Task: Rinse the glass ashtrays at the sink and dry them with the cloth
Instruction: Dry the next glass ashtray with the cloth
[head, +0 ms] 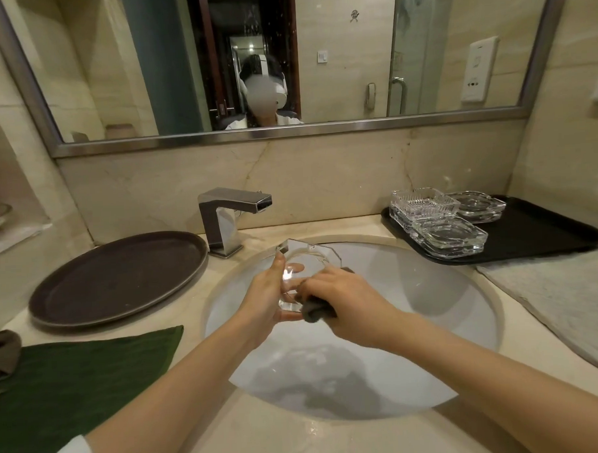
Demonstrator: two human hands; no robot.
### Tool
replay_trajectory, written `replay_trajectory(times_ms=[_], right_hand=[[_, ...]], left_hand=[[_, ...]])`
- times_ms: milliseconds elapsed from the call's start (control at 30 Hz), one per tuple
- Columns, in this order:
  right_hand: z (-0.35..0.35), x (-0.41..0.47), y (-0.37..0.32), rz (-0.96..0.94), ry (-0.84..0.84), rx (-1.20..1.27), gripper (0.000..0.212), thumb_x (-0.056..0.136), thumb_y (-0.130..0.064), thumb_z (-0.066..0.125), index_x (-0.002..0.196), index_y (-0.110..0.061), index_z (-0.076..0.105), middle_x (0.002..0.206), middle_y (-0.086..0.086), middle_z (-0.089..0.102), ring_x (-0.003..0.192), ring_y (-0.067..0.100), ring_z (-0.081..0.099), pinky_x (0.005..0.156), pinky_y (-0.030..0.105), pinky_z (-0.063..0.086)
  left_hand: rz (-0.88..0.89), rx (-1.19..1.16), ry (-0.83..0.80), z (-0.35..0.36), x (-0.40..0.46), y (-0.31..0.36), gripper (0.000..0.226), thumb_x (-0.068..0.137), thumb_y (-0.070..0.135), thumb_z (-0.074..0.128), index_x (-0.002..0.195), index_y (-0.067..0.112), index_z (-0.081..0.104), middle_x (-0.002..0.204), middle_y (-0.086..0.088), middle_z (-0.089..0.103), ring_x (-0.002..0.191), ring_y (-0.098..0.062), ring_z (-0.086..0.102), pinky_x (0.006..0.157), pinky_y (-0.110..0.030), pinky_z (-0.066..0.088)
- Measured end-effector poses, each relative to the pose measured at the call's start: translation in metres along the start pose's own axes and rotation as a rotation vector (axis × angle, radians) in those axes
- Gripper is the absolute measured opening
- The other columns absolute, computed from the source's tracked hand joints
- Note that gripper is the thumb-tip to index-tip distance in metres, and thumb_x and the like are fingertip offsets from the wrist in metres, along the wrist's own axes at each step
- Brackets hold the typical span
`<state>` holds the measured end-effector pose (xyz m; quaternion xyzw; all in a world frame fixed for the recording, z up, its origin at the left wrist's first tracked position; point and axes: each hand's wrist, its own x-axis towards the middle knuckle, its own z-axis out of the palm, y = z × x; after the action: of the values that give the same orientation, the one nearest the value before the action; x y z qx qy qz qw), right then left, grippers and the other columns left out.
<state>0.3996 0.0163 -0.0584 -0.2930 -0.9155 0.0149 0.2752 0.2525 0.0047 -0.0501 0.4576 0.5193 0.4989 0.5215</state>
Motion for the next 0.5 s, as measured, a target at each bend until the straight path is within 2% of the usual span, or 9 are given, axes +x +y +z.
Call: replay_trajectory(times_ms=[67,133,200,233,300,367,433,500], right_hand=[[-0.009,-0.001,0.008,0.052,-0.029,-0.051,0.021,0.071,0.007,0.058,0.078,-0.013,0.056,0.079,0.004,0.064,0.081,0.026,0.051,0.064,0.035,0.044],[-0.015,-0.002,0.017,0.111,0.129,-0.108,0.01,0.072,0.002,0.055,0.072,-0.008,0.056,0.073,0.005,0.062,0.076,0.029,0.051,0.059,0.033,0.041],[-0.021,-0.005,0.022,0.285,0.333,-0.058,0.005,0.071,-0.003,0.052,0.071,-0.007,0.055,0.069,0.003,0.058,0.073,0.03,0.05,0.058,0.033,0.04],[-0.026,-0.004,0.024,0.407,0.382,-0.012,0.005,0.072,-0.005,0.054,0.071,-0.009,0.054,0.068,0.002,0.055,0.072,0.028,0.05,0.058,0.033,0.04],[-0.035,-0.002,0.026,0.649,0.286,0.165,0.011,0.076,-0.013,0.058,0.068,-0.017,0.052,0.065,-0.001,0.053,0.069,0.022,0.049,0.059,0.03,0.038],[-0.04,0.0,0.024,0.782,0.176,0.46,0.016,0.081,-0.026,0.06,0.067,-0.019,0.056,0.067,0.0,0.055,0.071,0.019,0.051,0.065,0.03,0.039],[-0.041,0.001,0.021,0.815,0.158,0.639,0.021,0.081,-0.039,0.064,0.071,-0.021,0.062,0.067,-0.002,0.059,0.069,0.015,0.055,0.066,0.028,0.041],[-0.04,0.003,0.02,0.792,0.195,0.684,0.017,0.08,-0.035,0.068,0.067,-0.025,0.064,0.06,-0.009,0.061,0.065,0.01,0.055,0.062,0.024,0.041]], left_hand=[[-0.015,-0.032,-0.002,0.001,0.001,0.001,0.043,0.098,0.048,0.029,0.103,0.016,0.058,0.096,-0.009,0.07,0.087,-0.027,0.068,0.072,-0.043,0.057],[-0.033,-0.063,-0.008,0.001,0.001,0.005,0.043,0.097,0.048,0.029,0.105,0.015,0.057,0.098,-0.01,0.071,0.08,-0.024,0.071,0.061,-0.035,0.058],[-0.039,-0.09,-0.014,0.0,0.001,0.008,0.044,0.097,0.046,0.031,0.112,0.013,0.055,0.1,-0.01,0.071,0.082,-0.024,0.072,0.057,-0.032,0.058],[-0.042,-0.109,-0.02,-0.001,0.0,0.011,0.044,0.098,0.045,0.032,0.116,0.011,0.054,0.102,-0.011,0.071,0.084,-0.024,0.071,0.06,-0.033,0.059],[-0.044,-0.15,-0.046,-0.001,-0.002,0.016,0.041,0.099,0.04,0.033,0.121,0.01,0.052,0.107,-0.011,0.069,0.087,-0.023,0.07,0.066,-0.035,0.059],[-0.045,-0.158,-0.074,0.004,-0.004,0.021,0.04,0.1,0.038,0.033,0.124,0.011,0.05,0.11,-0.011,0.068,0.089,-0.022,0.07,0.068,-0.034,0.058],[-0.024,-0.175,-0.092,0.012,-0.004,0.025,0.041,0.101,0.037,0.033,0.128,0.011,0.047,0.101,-0.007,0.071,0.082,-0.019,0.071,0.065,-0.032,0.058],[-0.001,-0.224,-0.099,0.024,-0.003,0.029,0.039,0.101,0.033,0.033,0.131,0.01,0.045,0.08,-0.002,0.074,0.068,-0.016,0.072,0.057,-0.028,0.058]])
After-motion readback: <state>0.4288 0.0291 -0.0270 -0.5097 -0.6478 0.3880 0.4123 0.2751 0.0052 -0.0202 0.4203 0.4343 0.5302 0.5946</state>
